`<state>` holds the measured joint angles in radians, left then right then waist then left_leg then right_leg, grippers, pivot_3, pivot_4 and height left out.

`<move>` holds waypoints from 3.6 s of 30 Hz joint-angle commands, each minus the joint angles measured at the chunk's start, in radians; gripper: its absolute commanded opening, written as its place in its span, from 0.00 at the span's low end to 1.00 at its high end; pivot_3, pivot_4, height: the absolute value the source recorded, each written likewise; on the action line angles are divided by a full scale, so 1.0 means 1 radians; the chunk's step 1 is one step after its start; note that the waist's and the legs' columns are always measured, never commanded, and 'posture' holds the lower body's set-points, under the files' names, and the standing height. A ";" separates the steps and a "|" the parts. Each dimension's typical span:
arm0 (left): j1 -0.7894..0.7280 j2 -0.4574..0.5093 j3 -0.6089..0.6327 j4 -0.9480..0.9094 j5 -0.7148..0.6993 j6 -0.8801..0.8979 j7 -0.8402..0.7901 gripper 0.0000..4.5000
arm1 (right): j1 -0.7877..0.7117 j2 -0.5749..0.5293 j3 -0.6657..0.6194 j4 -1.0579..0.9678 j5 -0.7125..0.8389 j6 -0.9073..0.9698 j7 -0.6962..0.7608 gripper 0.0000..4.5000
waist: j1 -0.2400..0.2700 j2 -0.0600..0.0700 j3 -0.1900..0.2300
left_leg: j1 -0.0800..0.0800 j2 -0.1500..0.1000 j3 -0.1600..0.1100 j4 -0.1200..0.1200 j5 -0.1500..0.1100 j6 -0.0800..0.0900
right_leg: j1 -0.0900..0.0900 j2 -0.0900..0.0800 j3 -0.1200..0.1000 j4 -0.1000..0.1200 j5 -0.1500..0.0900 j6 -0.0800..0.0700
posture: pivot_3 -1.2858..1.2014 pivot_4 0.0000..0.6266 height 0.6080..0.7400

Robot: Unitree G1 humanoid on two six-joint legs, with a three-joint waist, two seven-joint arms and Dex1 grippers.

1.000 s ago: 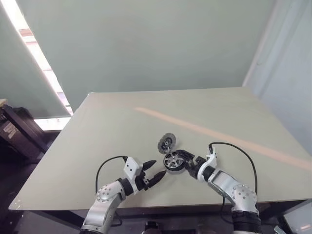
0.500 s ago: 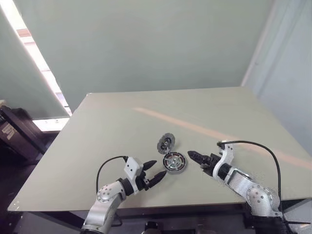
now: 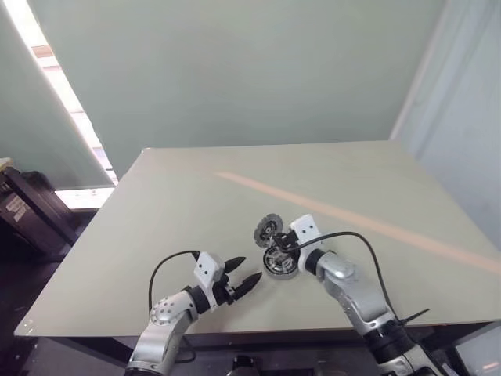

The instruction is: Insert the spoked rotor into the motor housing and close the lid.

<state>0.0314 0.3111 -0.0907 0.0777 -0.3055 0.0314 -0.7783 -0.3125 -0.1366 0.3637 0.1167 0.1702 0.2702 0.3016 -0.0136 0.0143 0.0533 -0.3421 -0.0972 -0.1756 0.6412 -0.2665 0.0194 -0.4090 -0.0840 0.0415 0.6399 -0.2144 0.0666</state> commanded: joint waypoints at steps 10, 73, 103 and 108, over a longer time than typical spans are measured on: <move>0.025 0.002 0.021 -0.050 -0.004 -0.022 0.024 0.76 | 0.014 0.045 -0.038 0.225 -0.078 -0.068 0.073 0.00 | -0.001 0.000 -0.001 | 0.003 0.001 0.000 0.000 0.000 0.000 | 0.002 0.001 0.000 0.001 0.001 -0.001 | 0.52 0.00 1.00; -0.001 -0.010 0.002 -0.018 0.006 -0.026 0.004 0.76 | -0.099 -0.348 0.265 -0.123 -0.475 0.040 0.554 0.99 | 0.018 -0.005 -0.001 | 0.000 0.001 0.000 0.002 0.000 -0.001 | 0.001 0.000 -0.001 0.001 0.002 -0.002 | 0.52 0.00 1.00; -0.006 -0.009 0.000 -0.017 0.006 -0.026 0.004 0.76 | -0.096 -0.221 0.166 -0.140 -0.380 0.118 0.593 0.01 | 0.017 -0.007 -0.003 | 0.001 0.003 0.001 0.004 0.000 -0.001 | 0.002 0.001 -0.001 0.001 0.003 -0.001 | 0.52 0.00 1.00; -0.008 -0.004 0.015 -0.013 0.003 -0.029 0.010 0.76 | -0.082 -0.197 0.144 -0.249 -0.334 0.261 0.614 0.01 | 0.017 -0.007 -0.002 | 0.000 0.002 0.001 0.003 0.000 -0.002 | 0.000 0.001 -0.001 0.001 0.003 -0.001 | 0.52 0.00 1.00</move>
<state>0.0361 0.3000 -0.0975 0.0791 -0.3048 0.0230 -0.7707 -0.3770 -0.3470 0.5331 -0.0378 -0.2065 0.4932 0.8987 0.0033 0.0076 0.0508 -0.3422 -0.0949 -0.1744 0.6442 -0.2666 0.0177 -0.4094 -0.0827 0.0408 0.6409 -0.2112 0.0653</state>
